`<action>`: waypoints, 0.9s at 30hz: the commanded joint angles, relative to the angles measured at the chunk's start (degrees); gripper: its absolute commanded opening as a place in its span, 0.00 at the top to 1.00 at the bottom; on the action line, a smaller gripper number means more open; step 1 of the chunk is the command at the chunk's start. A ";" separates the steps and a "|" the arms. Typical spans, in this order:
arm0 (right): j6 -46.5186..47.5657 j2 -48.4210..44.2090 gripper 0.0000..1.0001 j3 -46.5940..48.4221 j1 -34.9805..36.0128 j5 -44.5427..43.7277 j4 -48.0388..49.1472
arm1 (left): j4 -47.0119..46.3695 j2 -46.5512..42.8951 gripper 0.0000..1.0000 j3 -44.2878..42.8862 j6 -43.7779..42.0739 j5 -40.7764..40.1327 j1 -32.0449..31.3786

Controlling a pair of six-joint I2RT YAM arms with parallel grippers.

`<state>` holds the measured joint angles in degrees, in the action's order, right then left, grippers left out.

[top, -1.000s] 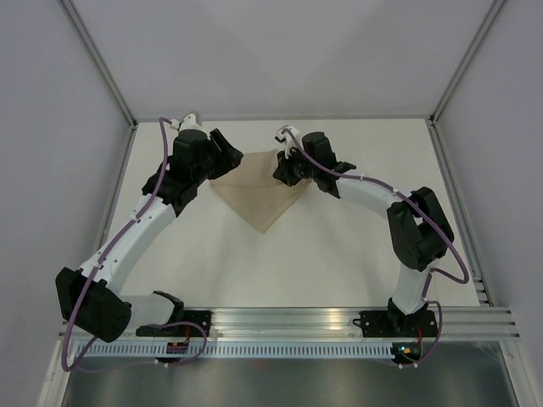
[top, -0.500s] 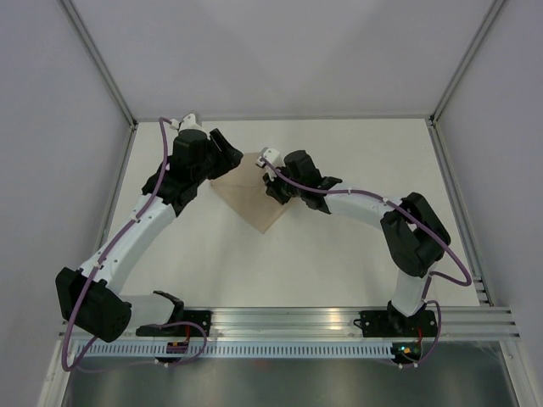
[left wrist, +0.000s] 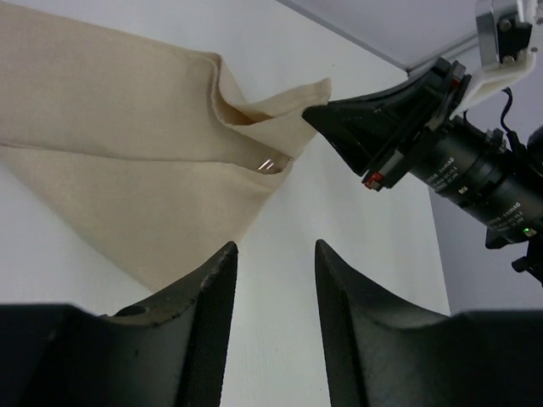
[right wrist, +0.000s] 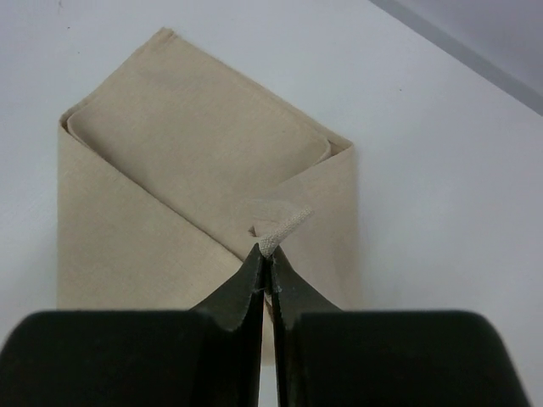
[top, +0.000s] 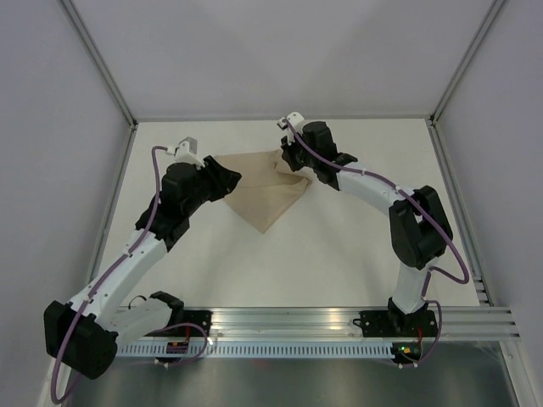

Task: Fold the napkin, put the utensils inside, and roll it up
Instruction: Fold the napkin

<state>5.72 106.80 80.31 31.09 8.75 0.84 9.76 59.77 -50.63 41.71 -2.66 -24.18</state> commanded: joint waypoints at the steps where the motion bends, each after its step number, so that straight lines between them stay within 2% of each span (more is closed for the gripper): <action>1: -2.72 0.69 0.92 2.74 -0.68 -3.12 0.56 | -14.31 0.95 0.54 4.30 -1.63 10.54 -0.07; 2: -3.16 0.77 0.92 3.09 -1.38 -3.56 0.30 | -17.37 3.31 0.59 4.84 -1.55 13.70 -0.42; 6: -4.31 1.39 0.92 5.11 -3.66 -4.09 -0.66 | -28.20 9.04 0.69 7.21 -1.20 19.34 -1.74; 11: -4.66 1.39 0.92 5.38 -5.69 -3.75 -0.67 | -42.34 24.14 0.78 7.48 1.61 25.14 -4.63; 12: -4.75 1.39 0.92 5.38 -5.87 -3.74 -0.67 | -48.02 26.60 0.80 6.69 2.92 25.85 -5.25; 13: -4.75 1.30 0.92 5.29 -5.95 -3.83 -0.67 | -49.91 31.85 0.80 5.82 3.63 26.03 -6.56; 20: -5.01 0.69 0.92 5.47 -6.57 -3.83 -0.67 | -57.03 50.51 0.91 -3.68 11.80 20.07 -9.30; 23: -5.01 0.25 0.92 5.64 -6.74 -3.57 -0.67 | -59.15 54.12 0.91 -5.08 15.23 17.34 -9.39; 27: -5.10 -0.37 0.92 5.82 -6.83 -3.22 -2.16 | -55.21 56.86 0.92 -9.39 15.85 13.92 -9.92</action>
<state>1.28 107.92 83.46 24.51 5.52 -1.08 -41.19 115.26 -55.77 53.76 15.75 -33.65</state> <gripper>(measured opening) 0.082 0.084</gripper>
